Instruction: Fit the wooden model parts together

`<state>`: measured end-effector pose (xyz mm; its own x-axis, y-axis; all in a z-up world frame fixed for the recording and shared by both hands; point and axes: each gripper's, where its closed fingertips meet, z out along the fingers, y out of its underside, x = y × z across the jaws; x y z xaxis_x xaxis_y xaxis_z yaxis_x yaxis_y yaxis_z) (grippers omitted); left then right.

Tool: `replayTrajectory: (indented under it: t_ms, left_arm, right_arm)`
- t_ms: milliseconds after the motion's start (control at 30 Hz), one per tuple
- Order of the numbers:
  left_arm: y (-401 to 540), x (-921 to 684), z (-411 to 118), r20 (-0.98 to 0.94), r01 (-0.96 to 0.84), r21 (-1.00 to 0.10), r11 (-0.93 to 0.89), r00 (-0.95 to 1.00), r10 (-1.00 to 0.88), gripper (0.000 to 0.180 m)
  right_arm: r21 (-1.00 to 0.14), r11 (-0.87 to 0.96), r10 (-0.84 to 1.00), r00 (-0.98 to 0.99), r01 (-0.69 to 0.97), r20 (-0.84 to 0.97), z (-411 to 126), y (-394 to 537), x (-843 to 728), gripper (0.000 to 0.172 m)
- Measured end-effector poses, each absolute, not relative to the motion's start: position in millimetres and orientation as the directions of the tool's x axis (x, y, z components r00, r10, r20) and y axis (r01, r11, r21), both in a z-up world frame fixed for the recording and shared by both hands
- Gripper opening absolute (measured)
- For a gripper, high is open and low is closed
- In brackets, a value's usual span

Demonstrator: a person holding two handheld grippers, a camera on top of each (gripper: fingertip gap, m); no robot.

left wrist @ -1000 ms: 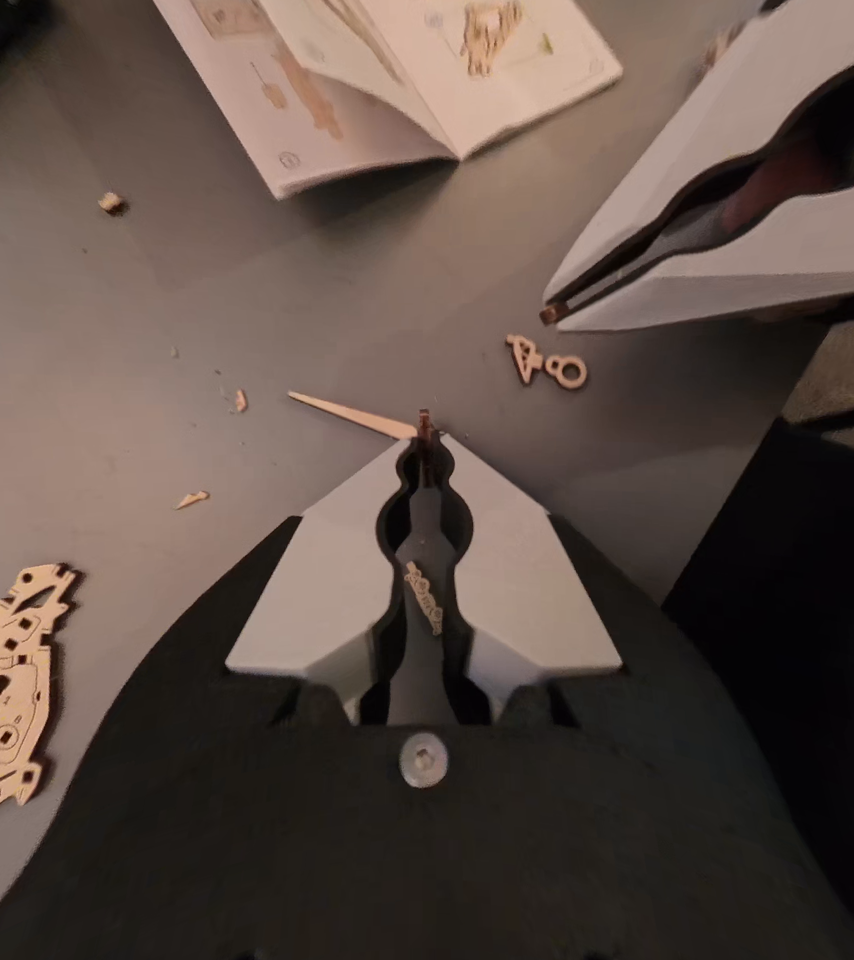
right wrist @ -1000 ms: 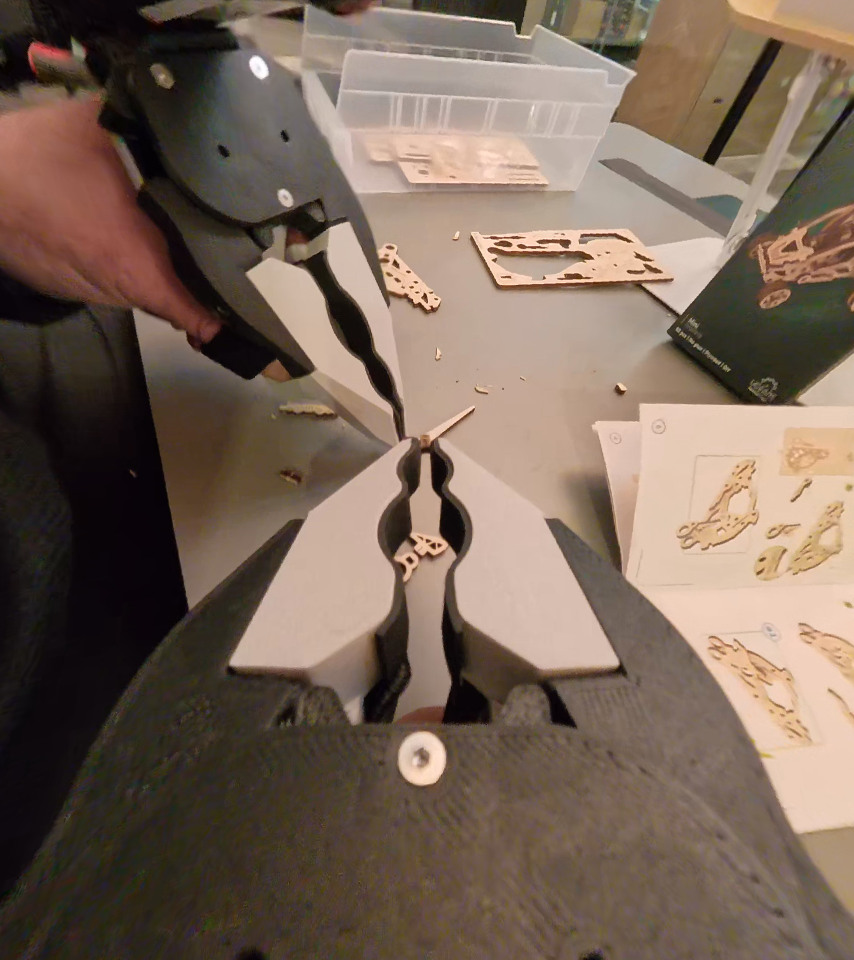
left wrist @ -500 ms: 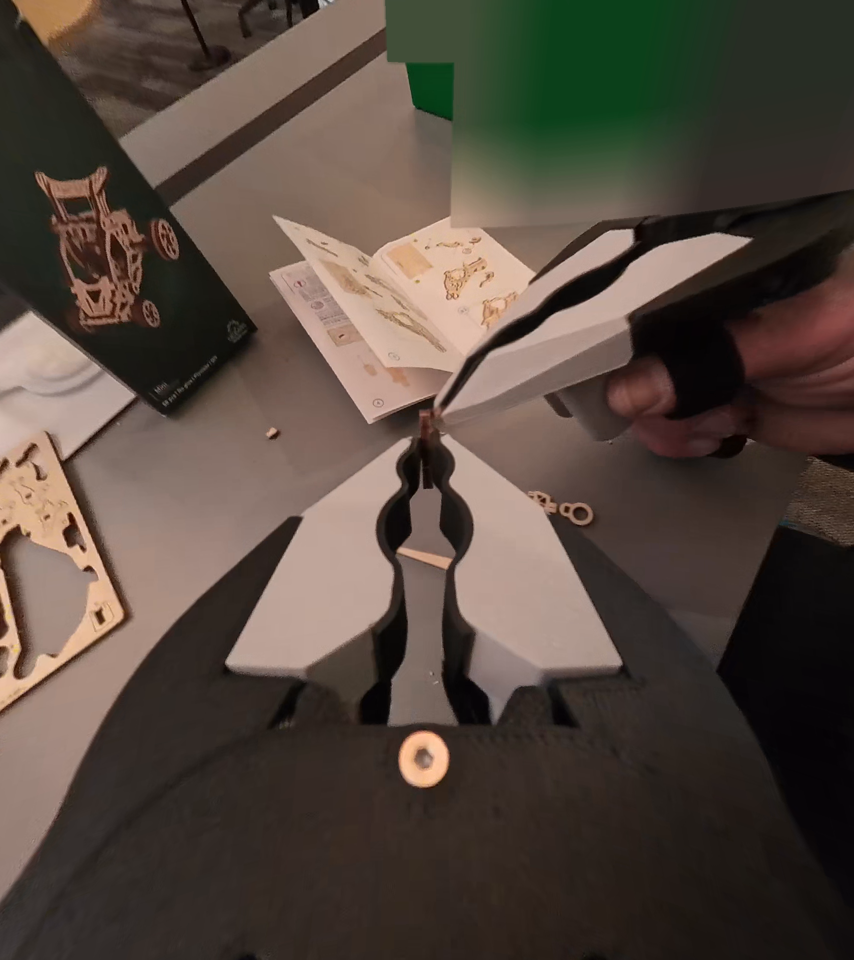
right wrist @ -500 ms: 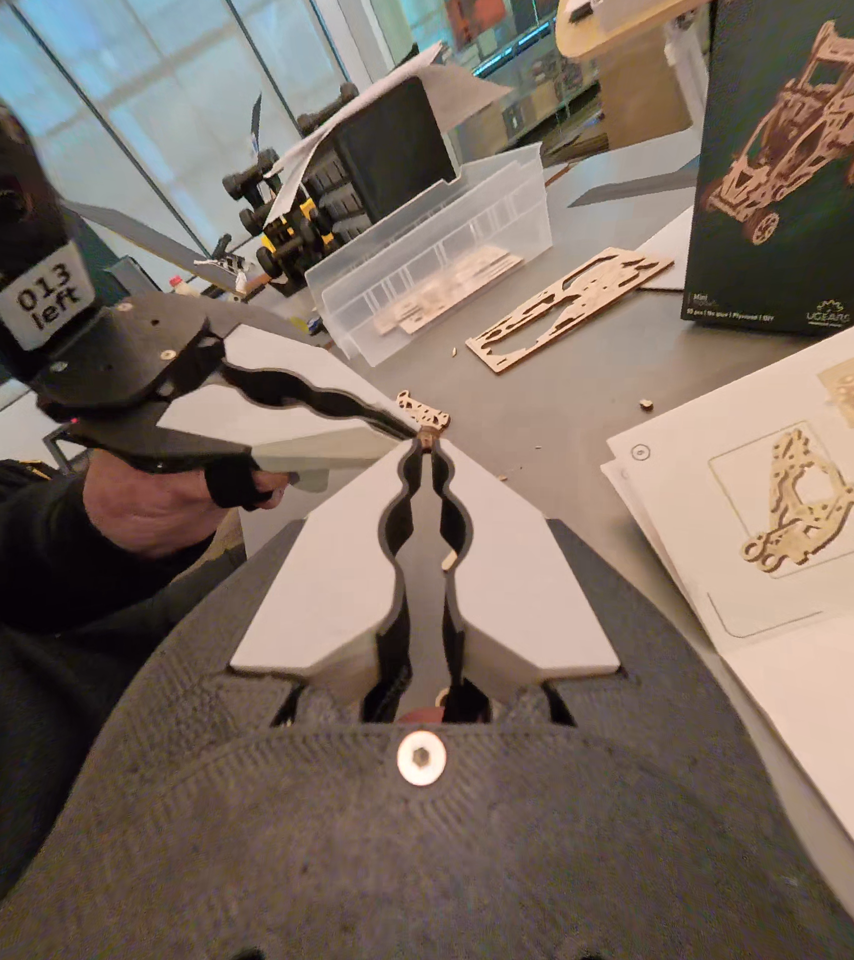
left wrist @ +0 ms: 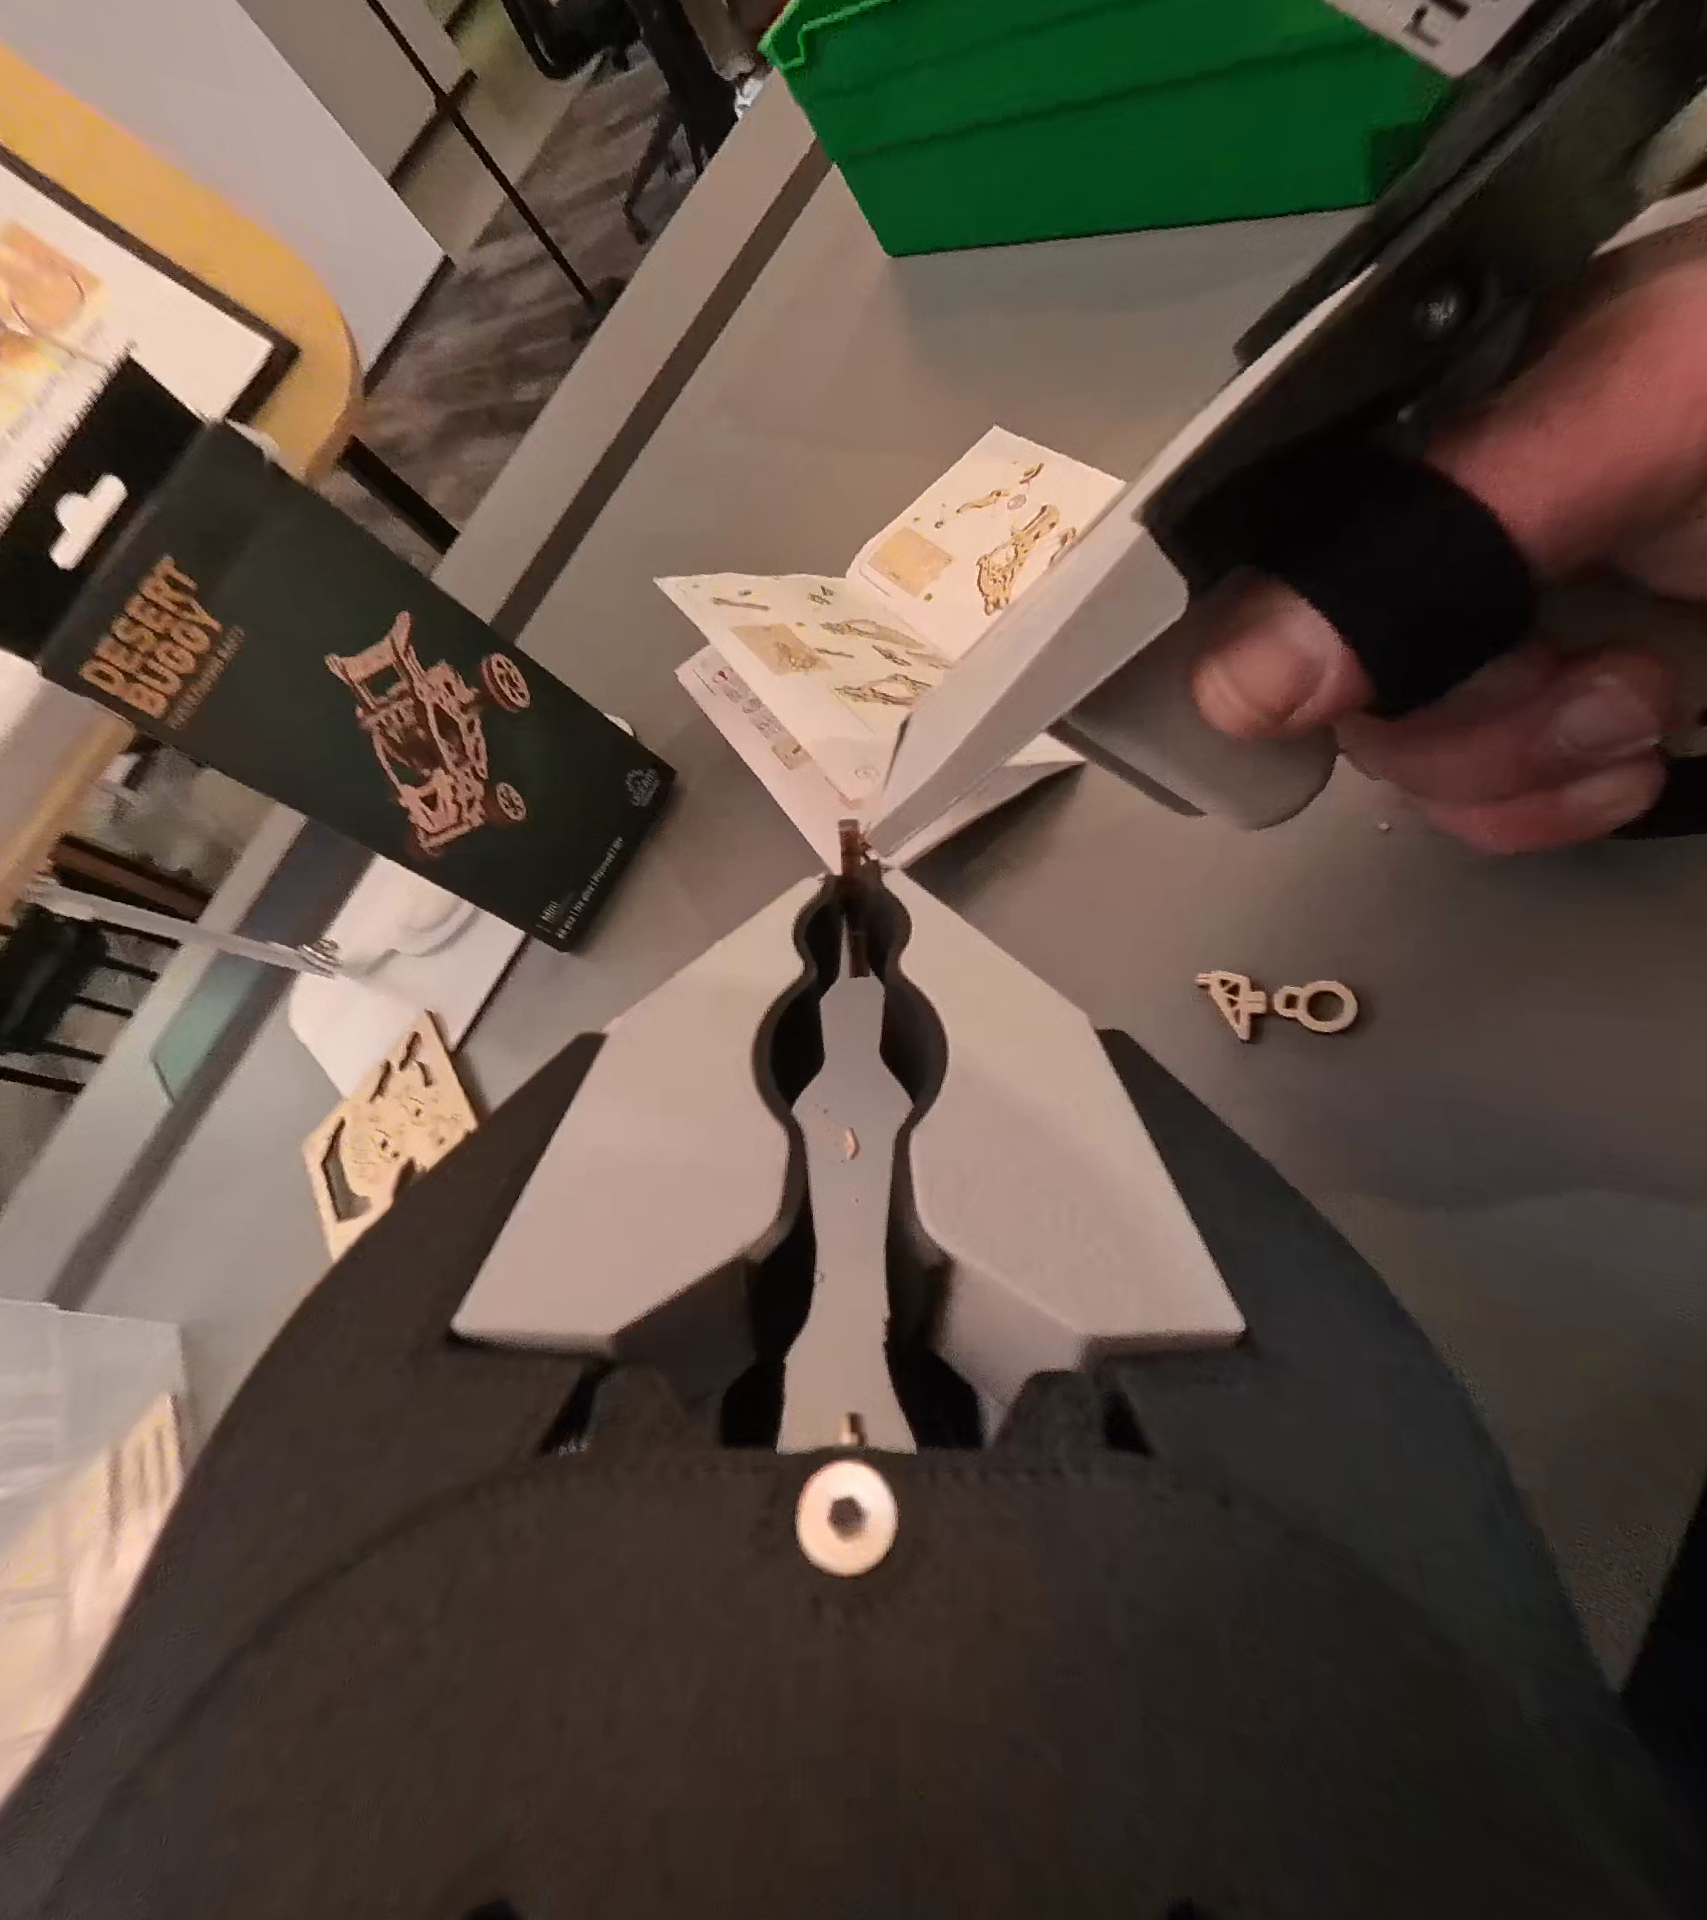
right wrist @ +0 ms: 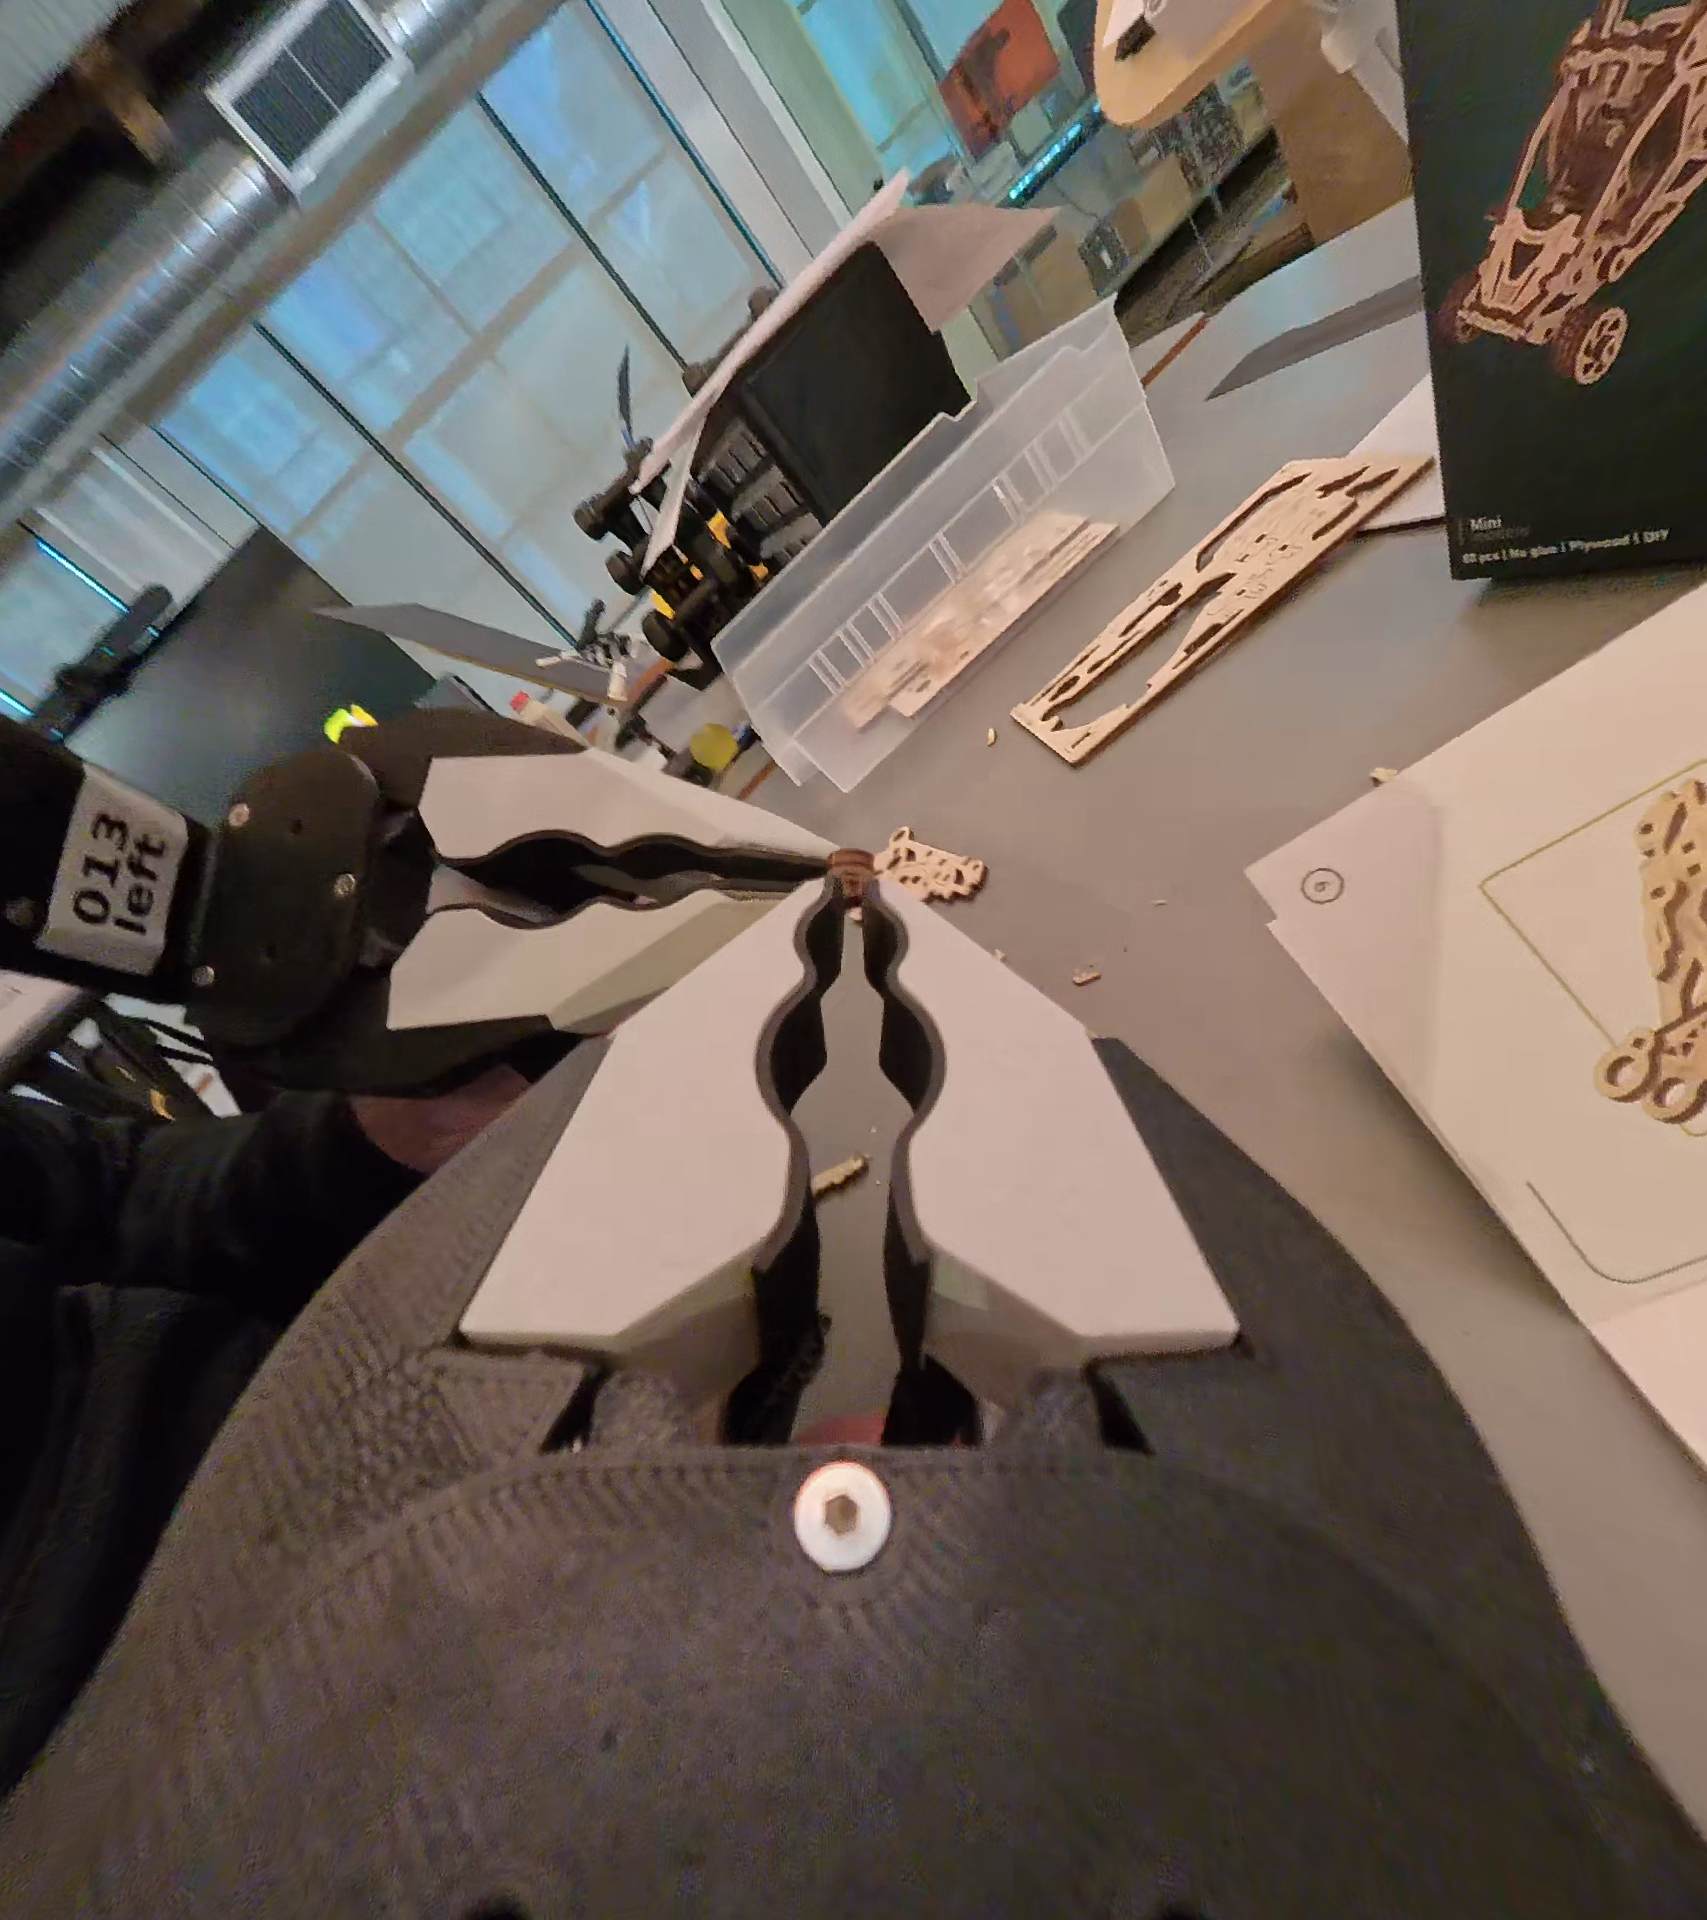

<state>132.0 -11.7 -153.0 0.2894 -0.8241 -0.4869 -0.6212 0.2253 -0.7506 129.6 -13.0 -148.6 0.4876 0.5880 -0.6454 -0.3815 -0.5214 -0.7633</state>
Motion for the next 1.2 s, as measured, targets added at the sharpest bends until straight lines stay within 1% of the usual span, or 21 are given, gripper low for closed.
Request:
replayTrajectory:
  t_ms: [133, 367, 467, 533, 733, 800, 900, 933, 1033, 1200]
  left_arm:
    - [-11, 135, -149, -0.551, -0.644, -0.714, 0.274, 0.277, -0.787, 0.001]
    - [-12, 137, -141, -0.606, -0.653, -0.684, 0.324, 0.261, -0.752, 0.001]
    - [-13, 137, -139, -0.643, -0.661, -0.652, 0.371, 0.222, -0.732, 0.001]
    - [-15, 137, -137, -0.688, -0.668, -0.604, 0.433, 0.164, -0.707, 0.001]
    - [-14, 135, -140, -0.725, -0.69, -0.532, 0.49, 0.073, -0.685, 0.002]
    - [-12, 134, -141, -0.688, -0.68, -0.58, 0.449, 0.113, -0.717, 0.001]
    - [-11, 133, -140, -0.648, -0.665, -0.629, 0.402, 0.164, -0.744, 0.001]
    - [-11, 133, -141, -0.636, -0.661, -0.641, 0.391, 0.172, -0.752, 0.001]
    - [-11, 133, -143, -0.593, -0.642, -0.681, 0.352, 0.202, -0.78, 0.001]
    - [-11, 133, -141, -0.526, -0.612, -0.731, 0.301, 0.225, -0.82, 0.001]
  right_arm:
    - [-0.72, -0.516, 0.567, 0.445, -0.464, -0.693, -144, -12, 133, 0.001]
    - [-0.677, -0.486, 0.554, 0.404, -0.552, -0.728, -136, -11, 135, 0.001]
    - [-0.678, -0.484, 0.568, 0.391, -0.553, -0.724, -133, -11, 134, 0.0]
    - [-0.683, -0.503, 0.587, 0.37, -0.529, -0.72, -131, -12, 133, 0.0]
    - [-0.689, -0.561, 0.596, 0.352, -0.459, -0.721, -134, -12, 131, 0.001]
    - [-0.681, -0.568, 0.596, 0.34, -0.462, -0.727, -135, -12, 130, 0.001]
    - [-0.704, -0.555, 0.61, 0.359, -0.443, -0.707, -136, -12, 129, 0.0]
    - [-0.707, -0.554, 0.611, 0.362, -0.441, -0.704, -136, -12, 129, 0.003]
    - [-0.714, -0.544, 0.613, 0.373, -0.44, -0.697, -136, -12, 131, 0.003]
    - [-0.726, -0.529, 0.624, 0.379, -0.439, -0.683, -134, -16, 134, 0.011]
